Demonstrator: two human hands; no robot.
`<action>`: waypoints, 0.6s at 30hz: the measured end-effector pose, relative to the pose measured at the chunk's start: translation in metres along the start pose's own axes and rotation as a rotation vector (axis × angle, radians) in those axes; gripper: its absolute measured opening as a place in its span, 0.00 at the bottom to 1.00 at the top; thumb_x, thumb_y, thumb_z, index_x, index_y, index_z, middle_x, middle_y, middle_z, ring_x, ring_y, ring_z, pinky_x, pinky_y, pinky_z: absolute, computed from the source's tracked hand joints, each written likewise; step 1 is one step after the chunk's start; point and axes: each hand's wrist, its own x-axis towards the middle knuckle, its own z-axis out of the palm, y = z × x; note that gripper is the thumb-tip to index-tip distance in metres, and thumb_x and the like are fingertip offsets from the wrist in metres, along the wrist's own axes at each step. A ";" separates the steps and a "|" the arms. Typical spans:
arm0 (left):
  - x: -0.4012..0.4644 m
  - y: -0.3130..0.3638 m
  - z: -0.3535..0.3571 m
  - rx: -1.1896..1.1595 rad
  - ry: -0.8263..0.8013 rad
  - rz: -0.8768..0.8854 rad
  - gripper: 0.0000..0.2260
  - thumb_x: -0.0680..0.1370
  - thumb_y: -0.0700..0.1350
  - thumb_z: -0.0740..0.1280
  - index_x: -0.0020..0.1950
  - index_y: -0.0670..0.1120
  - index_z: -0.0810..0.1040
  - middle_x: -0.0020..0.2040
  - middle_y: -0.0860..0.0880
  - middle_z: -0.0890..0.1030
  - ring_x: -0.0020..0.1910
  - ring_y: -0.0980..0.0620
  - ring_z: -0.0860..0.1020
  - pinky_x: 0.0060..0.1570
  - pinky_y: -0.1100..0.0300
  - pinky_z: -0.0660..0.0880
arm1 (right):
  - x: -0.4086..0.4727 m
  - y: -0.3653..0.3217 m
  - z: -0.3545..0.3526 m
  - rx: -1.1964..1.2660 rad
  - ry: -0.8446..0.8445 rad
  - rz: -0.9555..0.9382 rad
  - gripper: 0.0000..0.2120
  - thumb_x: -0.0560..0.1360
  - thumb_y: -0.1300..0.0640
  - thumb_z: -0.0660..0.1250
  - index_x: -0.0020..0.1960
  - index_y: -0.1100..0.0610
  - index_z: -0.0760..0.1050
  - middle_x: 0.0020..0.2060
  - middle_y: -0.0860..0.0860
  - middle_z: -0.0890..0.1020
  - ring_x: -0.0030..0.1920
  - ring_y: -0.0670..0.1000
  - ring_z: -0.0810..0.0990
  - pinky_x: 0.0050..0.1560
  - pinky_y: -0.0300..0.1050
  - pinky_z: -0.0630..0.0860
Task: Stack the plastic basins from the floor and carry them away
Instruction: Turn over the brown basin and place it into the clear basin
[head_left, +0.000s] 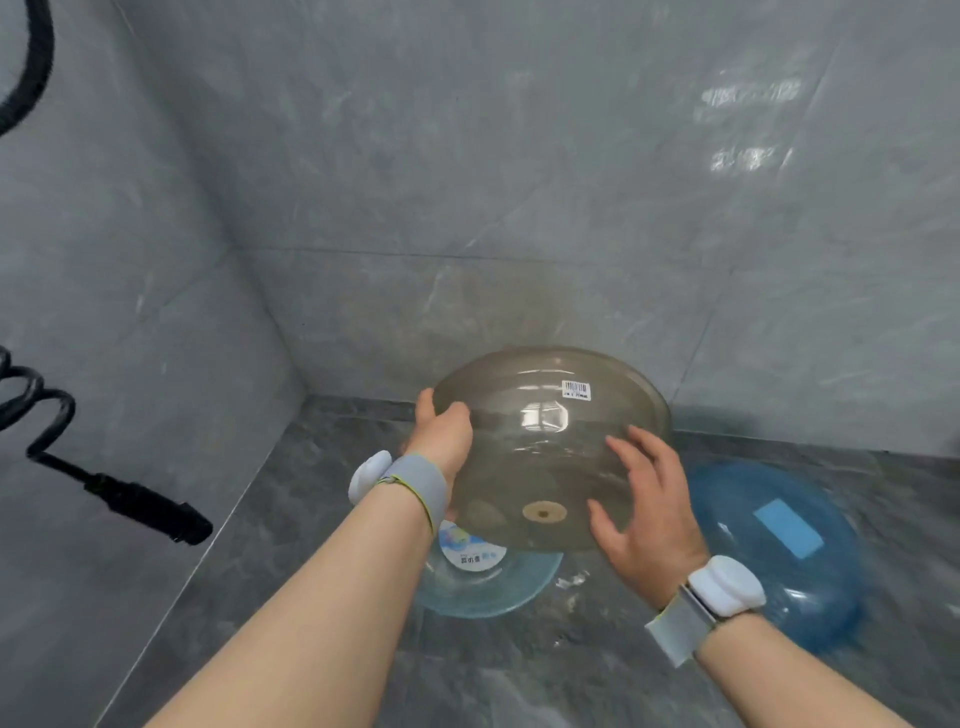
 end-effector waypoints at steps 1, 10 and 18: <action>-0.006 0.002 -0.002 -0.005 0.013 -0.025 0.27 0.68 0.56 0.56 0.65 0.73 0.55 0.63 0.51 0.70 0.57 0.39 0.73 0.51 0.28 0.68 | -0.005 0.002 0.004 -0.002 -0.009 -0.014 0.33 0.65 0.60 0.76 0.68 0.56 0.69 0.67 0.58 0.68 0.68 0.58 0.69 0.65 0.48 0.70; 0.009 -0.012 -0.005 0.150 0.128 -0.044 0.31 0.67 0.58 0.56 0.69 0.64 0.49 0.71 0.45 0.63 0.62 0.31 0.67 0.40 0.21 0.68 | -0.033 -0.004 0.038 -0.070 -0.177 -0.147 0.28 0.67 0.55 0.71 0.66 0.57 0.70 0.67 0.60 0.70 0.69 0.59 0.68 0.67 0.49 0.68; 0.018 -0.022 -0.020 0.535 0.152 0.159 0.28 0.71 0.47 0.56 0.71 0.61 0.61 0.64 0.43 0.74 0.52 0.39 0.74 0.53 0.49 0.76 | -0.040 -0.010 0.054 -0.112 -0.302 -0.149 0.27 0.69 0.56 0.70 0.67 0.54 0.68 0.69 0.59 0.68 0.66 0.59 0.73 0.56 0.50 0.78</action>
